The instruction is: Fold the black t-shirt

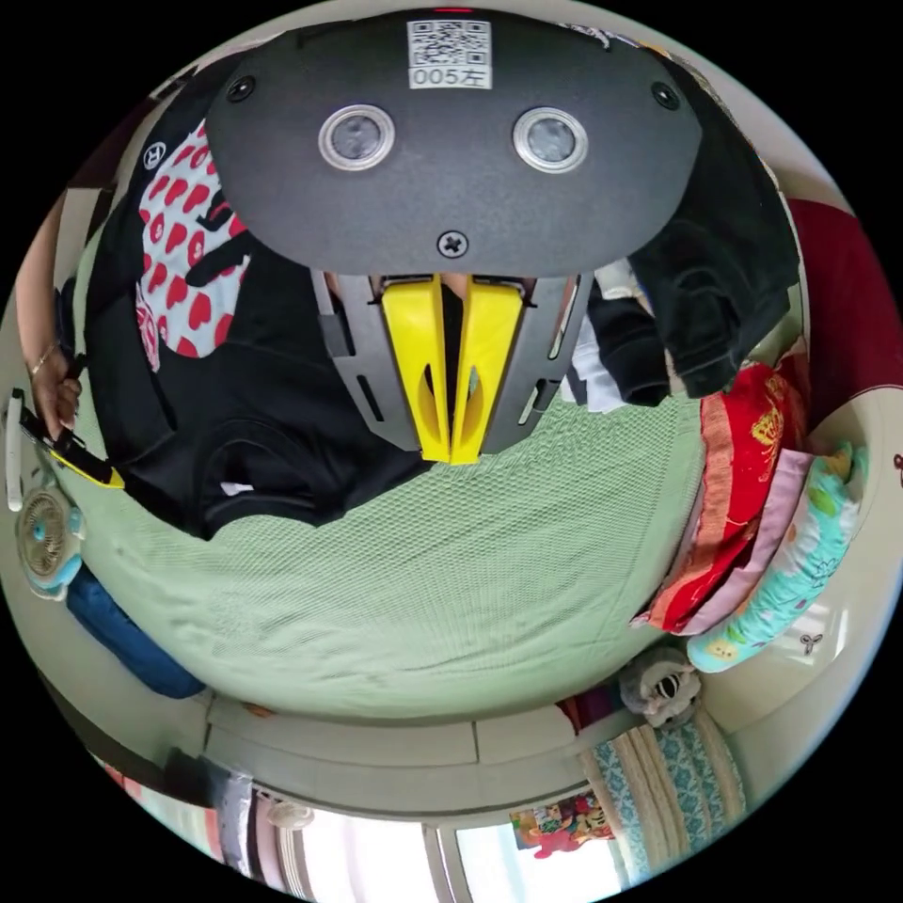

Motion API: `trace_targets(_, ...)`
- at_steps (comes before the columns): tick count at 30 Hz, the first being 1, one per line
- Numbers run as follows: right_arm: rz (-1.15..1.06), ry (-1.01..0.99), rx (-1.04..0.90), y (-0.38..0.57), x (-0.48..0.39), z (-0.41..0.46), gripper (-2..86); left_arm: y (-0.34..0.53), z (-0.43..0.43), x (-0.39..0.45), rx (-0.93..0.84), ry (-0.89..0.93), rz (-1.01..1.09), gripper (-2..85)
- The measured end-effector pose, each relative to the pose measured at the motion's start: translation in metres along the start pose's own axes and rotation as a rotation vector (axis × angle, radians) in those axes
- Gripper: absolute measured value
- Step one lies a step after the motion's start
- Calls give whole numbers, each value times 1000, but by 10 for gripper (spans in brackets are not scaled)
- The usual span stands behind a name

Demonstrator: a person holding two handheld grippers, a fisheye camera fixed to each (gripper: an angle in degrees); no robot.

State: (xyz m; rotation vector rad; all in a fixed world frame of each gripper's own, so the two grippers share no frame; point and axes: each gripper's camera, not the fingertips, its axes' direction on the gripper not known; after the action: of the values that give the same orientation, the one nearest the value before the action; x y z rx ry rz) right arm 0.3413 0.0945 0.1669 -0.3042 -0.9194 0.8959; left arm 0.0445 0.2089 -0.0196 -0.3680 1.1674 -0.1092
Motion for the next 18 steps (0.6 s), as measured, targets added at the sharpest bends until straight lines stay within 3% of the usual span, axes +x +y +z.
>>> trace_targets(3,-52,-41,-10,23,8,-24,83,15,-36,-6,14,9,53,-5)
trace_targets(12,-175,92,-179,120,13,-66,85,76,-130,-3,-5,9,100,0)
trace_targets(18,-127,16,-213,181,13,-88,86,158,-165,20,-45,185,102,42)
